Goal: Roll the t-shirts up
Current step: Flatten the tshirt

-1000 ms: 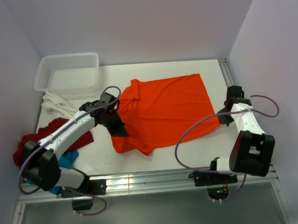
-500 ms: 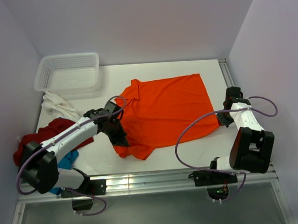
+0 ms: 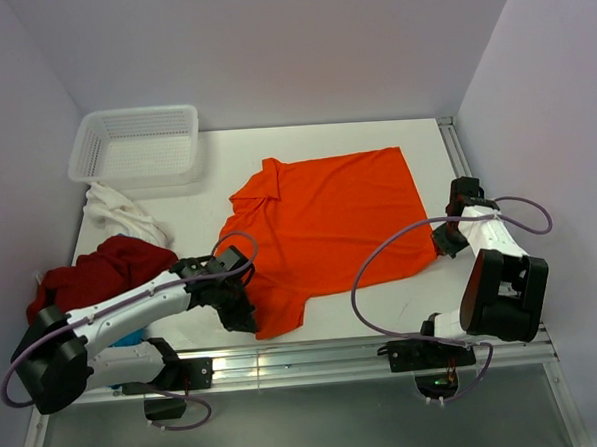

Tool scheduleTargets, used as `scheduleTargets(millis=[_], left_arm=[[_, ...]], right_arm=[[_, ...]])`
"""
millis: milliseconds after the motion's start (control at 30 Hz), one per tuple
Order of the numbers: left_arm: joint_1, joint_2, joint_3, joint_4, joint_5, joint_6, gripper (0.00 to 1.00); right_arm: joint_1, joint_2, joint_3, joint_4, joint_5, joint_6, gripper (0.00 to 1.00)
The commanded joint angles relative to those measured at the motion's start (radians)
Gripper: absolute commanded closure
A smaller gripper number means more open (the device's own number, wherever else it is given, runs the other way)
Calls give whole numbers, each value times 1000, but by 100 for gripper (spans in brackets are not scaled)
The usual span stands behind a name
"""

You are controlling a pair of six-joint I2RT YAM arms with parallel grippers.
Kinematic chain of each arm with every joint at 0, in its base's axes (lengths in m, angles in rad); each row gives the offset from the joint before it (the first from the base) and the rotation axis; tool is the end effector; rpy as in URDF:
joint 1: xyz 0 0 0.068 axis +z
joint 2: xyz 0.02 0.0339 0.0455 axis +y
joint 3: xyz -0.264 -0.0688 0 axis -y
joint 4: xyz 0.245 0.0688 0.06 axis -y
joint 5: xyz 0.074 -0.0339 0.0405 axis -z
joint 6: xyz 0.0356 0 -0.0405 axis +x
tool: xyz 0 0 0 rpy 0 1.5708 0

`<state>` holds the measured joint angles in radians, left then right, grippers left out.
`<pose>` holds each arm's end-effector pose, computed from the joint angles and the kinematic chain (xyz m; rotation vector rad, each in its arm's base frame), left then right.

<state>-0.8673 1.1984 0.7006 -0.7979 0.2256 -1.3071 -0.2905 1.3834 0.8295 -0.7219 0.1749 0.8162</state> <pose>0.1216 -0.1557 0.1905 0.6134 -2.9619 0.5299 0.2305 -0.0754 0.1907 1.5075 2.3708 -0.1294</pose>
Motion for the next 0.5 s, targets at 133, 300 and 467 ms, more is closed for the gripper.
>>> scheduleTargets(millis=[133,300,467], left_arm=[[-9,-46,-50,18,-12,29,80],[-41,-28,48,22,-46,94,24],[45,23,198,-55,-98,218,21]], right_arm=[[7,-12,2,4,15,-12,100],[7,-9,13,-5,24,-12,100],[5,-10,22,-11,20,-8,100]])
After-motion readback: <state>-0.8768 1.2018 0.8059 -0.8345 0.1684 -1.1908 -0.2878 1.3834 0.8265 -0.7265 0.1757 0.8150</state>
